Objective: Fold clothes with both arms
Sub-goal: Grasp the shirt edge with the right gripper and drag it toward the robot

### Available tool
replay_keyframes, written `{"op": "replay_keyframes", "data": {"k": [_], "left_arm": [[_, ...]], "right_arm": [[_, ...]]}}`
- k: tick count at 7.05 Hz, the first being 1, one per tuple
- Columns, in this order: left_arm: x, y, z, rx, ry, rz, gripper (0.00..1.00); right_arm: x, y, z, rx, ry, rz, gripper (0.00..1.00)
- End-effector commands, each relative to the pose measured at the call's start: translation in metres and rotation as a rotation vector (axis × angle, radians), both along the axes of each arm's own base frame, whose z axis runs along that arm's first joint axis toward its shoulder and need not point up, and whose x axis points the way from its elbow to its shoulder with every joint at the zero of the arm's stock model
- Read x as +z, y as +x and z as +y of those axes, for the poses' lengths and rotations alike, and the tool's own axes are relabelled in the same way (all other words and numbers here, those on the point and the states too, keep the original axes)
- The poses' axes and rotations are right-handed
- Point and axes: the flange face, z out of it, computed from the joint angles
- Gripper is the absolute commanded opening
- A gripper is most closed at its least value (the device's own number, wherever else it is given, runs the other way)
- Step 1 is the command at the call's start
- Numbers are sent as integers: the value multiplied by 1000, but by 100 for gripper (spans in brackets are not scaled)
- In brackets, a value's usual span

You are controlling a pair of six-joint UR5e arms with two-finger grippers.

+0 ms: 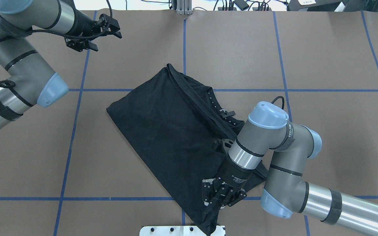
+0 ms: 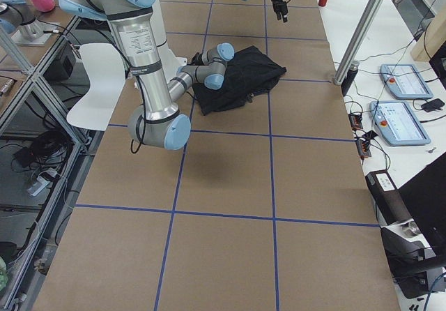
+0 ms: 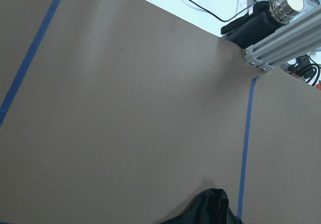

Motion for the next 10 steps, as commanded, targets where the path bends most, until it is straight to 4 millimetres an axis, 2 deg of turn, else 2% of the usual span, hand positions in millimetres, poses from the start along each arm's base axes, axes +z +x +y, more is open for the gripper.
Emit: {"op": "replay_keyframes", "data": {"k": [1, 2, 3, 4, 5, 6, 7, 9, 10], "left_arm": [[11, 3, 6, 9, -12, -7, 100], [16, 7, 11, 19, -15, -10, 100], [26, 34, 27, 58, -26, -24, 100], [39, 51, 40, 88, -42, -36, 100], [52, 63, 50, 110, -61, -49, 100], [70, 72, 62, 121, -79, -69, 100], [87, 89, 75, 101, -71, -113, 100], [109, 107, 92, 121, -89, -146, 100], [111, 109, 93, 123, -93, -149, 100]], "right_arm": [[-5, 41, -56, 123, 7, -9, 100], [-10, 67, -89, 203, 21, -18, 100], [-9, 94, -123, 303, 43, -15, 100], [-16, 120, -151, 395, 61, -19, 100], [-18, 141, -171, 450, 66, -19, 100], [-25, 155, -184, 499, 81, -25, 100], [-27, 154, -193, 577, 109, -9, 100], [-25, 156, -197, 603, 116, -1, 100], [-26, 156, -198, 606, 117, -2, 100]]}}
